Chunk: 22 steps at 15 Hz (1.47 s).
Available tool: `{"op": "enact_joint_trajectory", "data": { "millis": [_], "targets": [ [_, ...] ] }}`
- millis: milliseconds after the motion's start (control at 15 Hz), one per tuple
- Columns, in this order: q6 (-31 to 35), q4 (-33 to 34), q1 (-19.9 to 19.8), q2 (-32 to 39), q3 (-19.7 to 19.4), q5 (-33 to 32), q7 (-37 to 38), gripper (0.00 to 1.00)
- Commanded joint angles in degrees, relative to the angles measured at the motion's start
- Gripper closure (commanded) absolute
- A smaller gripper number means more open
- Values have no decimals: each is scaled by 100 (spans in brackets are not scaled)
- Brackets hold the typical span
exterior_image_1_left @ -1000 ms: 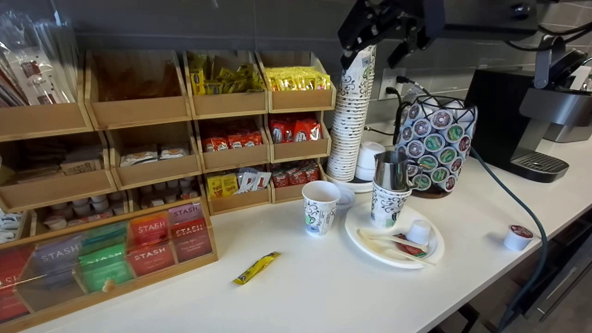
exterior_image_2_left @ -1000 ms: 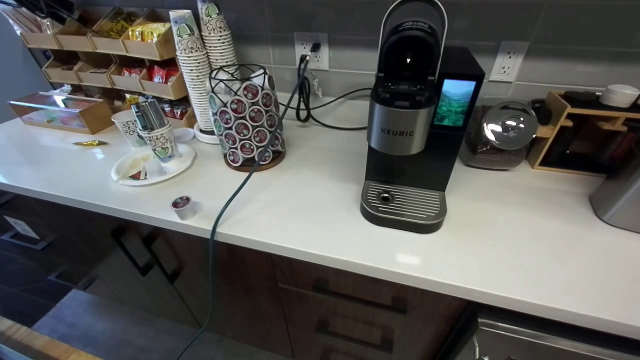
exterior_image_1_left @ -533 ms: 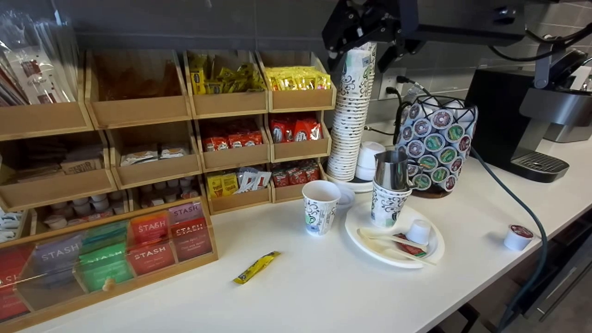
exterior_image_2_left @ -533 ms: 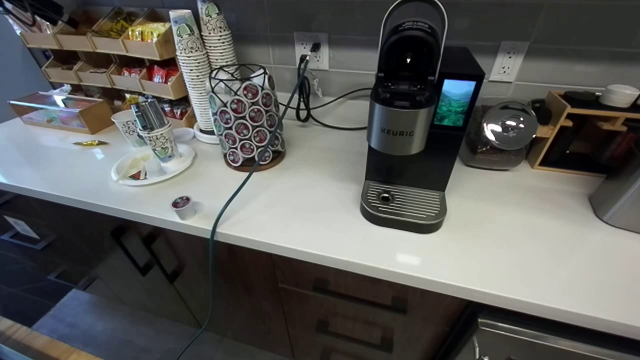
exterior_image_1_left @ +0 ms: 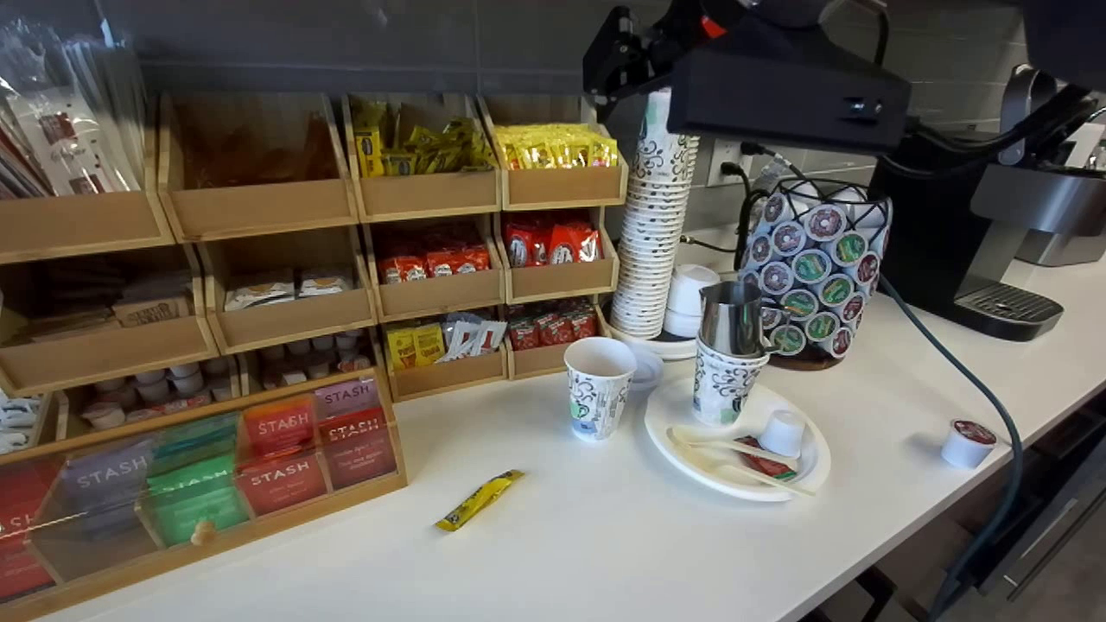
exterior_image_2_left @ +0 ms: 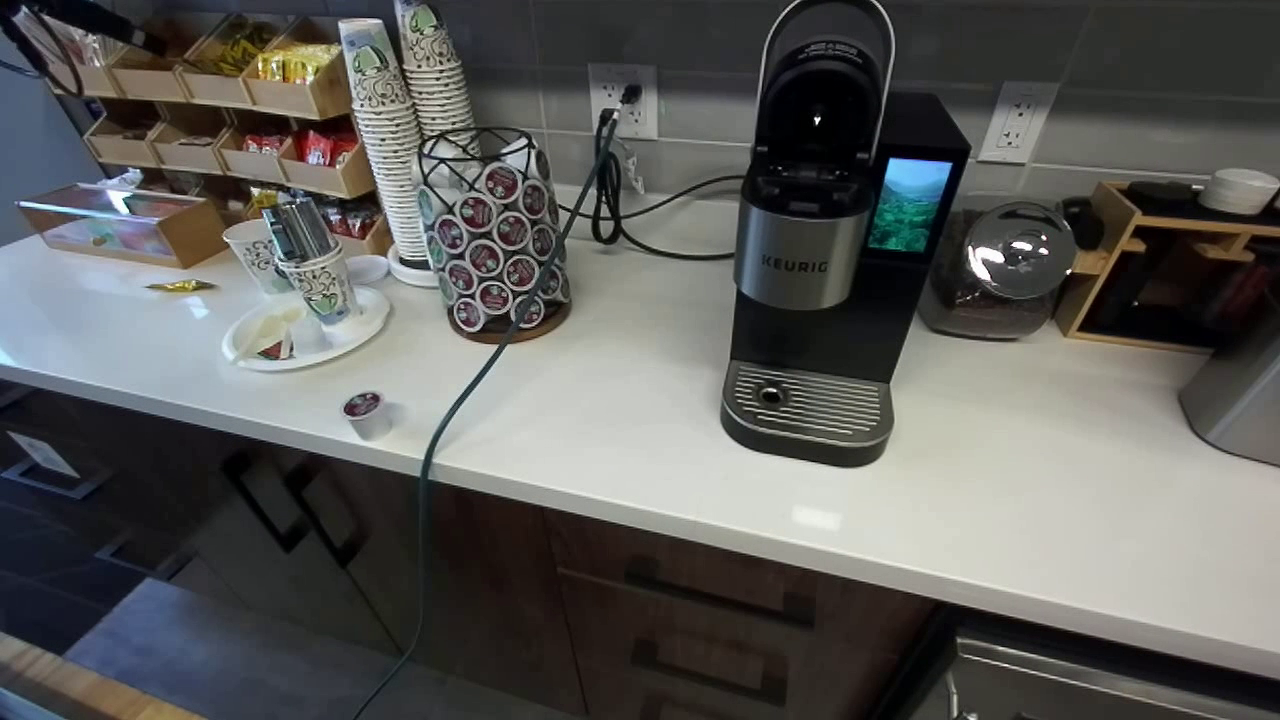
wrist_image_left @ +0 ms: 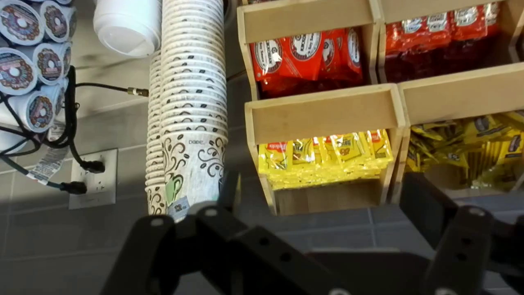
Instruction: Pick up one yellow sachet from the topmost second tray from the right and put it in the paper cup on the left
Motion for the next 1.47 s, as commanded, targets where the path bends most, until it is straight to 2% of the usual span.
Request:
{"op": "enact_joint_trajectory", "data": {
  "millis": [0,200,333,400,600,667,733,800,933,1000,1133,1333,1400],
  "targets": [
    [-846,395,68,768,376,-1583,1078,0],
    [-1908,619,538,1667,390,-2831,1475,0],
    [-2405,779,925,2173,218,-3248,1436,0],
    [-2247,881,1716,2103,-644,-3122,1382,0],
    [-2046,1404,2680,2506,-1669,-2864,1280,0],
    [-2057,1564,2947,2577,-1966,-2683,1200,0],
    [-1878,1174,3044,2093,-2181,-2675,1406,0],
    [-1885,1320,3253,2221,-2401,-2651,1382,0],
    [-1885,1483,3400,2360,-2550,-2634,1349,0],
    [-1185,1493,3329,2339,-2590,-2768,1382,0],
    [-230,1724,3539,2385,-2976,-3079,1278,0],
    [1205,2197,3720,2545,-3567,-3167,689,0],
    [1389,2334,3367,2687,-3249,-3365,396,0]
  ]
}}
